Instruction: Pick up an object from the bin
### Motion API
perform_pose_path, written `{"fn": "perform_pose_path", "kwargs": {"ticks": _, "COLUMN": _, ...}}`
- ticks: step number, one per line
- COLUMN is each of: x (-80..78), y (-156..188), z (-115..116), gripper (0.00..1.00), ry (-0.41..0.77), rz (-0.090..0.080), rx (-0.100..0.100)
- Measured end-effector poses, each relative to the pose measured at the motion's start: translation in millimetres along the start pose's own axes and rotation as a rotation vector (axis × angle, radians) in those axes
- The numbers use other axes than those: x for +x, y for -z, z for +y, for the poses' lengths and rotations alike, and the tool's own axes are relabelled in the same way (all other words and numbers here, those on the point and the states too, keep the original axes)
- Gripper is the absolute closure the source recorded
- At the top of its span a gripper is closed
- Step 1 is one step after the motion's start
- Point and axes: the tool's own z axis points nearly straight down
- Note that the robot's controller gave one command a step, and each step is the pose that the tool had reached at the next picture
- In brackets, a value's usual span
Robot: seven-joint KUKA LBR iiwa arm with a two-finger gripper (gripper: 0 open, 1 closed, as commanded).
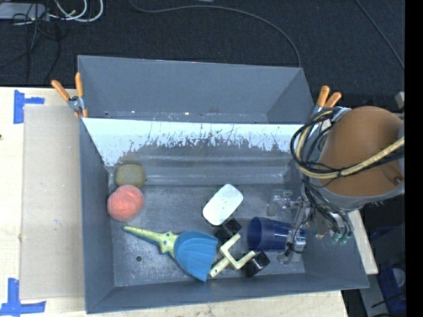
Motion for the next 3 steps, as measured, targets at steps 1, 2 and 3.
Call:
{"fn": "perform_pose_path", "kwargs": {"ticks": 1, "x": -1.6, "y": 4, "z": 0, "gripper": 0.00, "ry": 0.002, "rz": -0.008, "rx": 0.001}}
{"fn": "perform_pose_path", "kwargs": {"ticks": 2, "x": -24.8, "y": -60, "z": -31, "gripper": 0.00, "ry": 0.079, "rz": -0.009, "rx": 0.001}}
{"fn": "perform_pose_path", "kwargs": {"ticks": 3, "x": -51.3, "y": -132, "z": -69, "gripper": 0.00, "ry": -0.081, "rz": -0.008, "rx": 0.000}}
